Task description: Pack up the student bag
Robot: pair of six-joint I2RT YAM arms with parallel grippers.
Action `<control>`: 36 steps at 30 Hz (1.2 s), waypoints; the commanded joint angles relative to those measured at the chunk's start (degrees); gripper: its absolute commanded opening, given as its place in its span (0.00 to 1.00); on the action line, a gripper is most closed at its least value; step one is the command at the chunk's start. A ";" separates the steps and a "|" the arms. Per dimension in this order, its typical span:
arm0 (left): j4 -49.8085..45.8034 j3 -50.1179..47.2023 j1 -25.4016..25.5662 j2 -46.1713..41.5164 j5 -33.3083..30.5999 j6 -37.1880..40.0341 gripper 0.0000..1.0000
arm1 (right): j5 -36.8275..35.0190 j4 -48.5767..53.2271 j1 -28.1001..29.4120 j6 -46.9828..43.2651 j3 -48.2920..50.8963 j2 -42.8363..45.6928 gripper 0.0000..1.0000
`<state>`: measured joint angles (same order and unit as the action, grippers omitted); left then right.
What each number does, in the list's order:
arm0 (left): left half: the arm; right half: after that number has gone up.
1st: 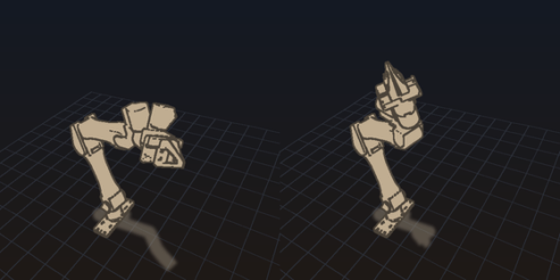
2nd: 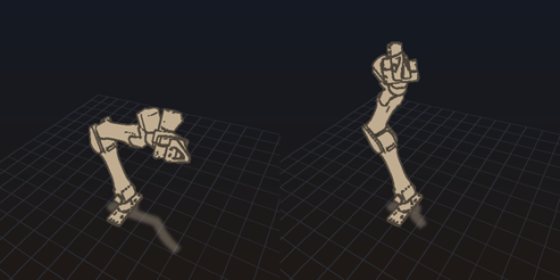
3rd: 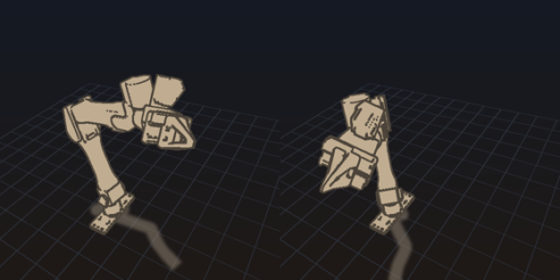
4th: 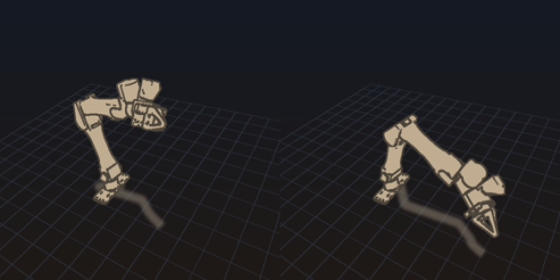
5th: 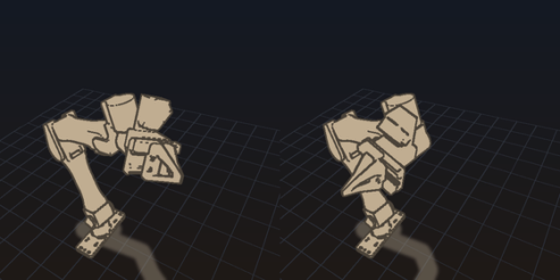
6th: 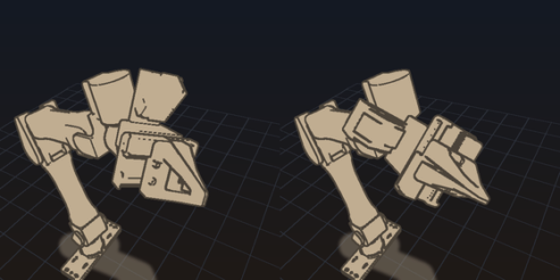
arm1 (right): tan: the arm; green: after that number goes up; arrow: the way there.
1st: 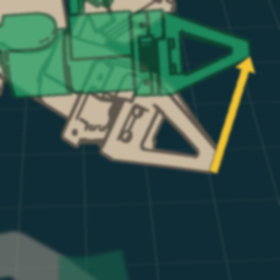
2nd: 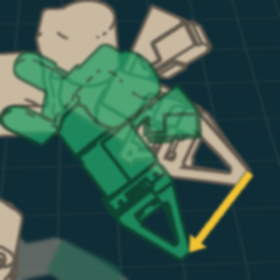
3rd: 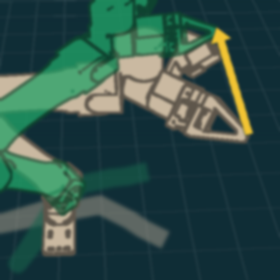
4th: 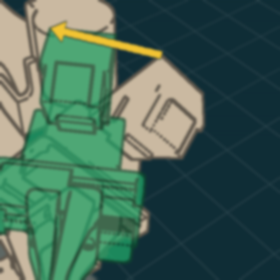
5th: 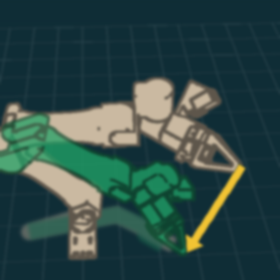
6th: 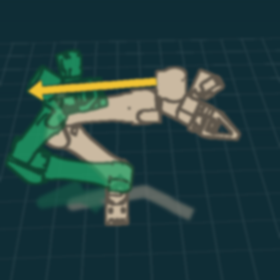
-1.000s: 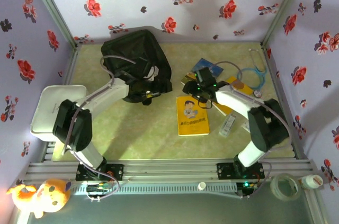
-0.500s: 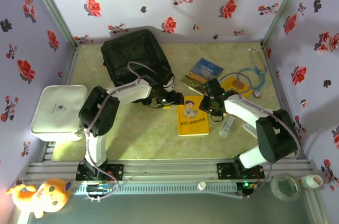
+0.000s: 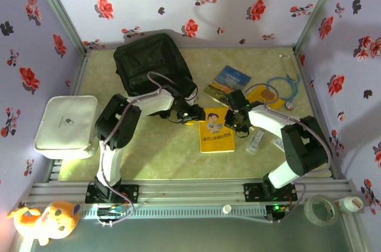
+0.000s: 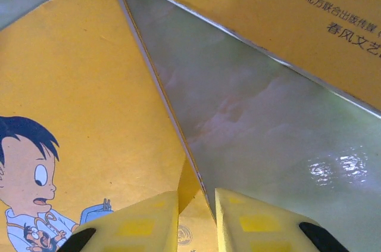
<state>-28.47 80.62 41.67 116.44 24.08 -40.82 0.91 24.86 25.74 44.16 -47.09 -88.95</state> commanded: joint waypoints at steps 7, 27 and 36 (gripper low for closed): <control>0.22 1.14 0.17 1.90 3.02 -1.49 0.45 | -1.13 1.32 -0.42 2.15 0.73 -2.96 0.18; 0.21 3.42 0.17 5.41 5.88 -1.68 0.39 | 0.13 0.89 -0.42 3.54 0.77 -4.09 0.17; 2.57 5.18 -0.18 4.41 10.26 -0.79 0.34 | 1.20 -0.16 -0.42 4.32 0.97 -4.92 0.17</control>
<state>-28.29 83.55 41.23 120.90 30.09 -41.89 1.23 24.60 25.74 47.09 -47.57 -90.02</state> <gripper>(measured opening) 0.346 0.169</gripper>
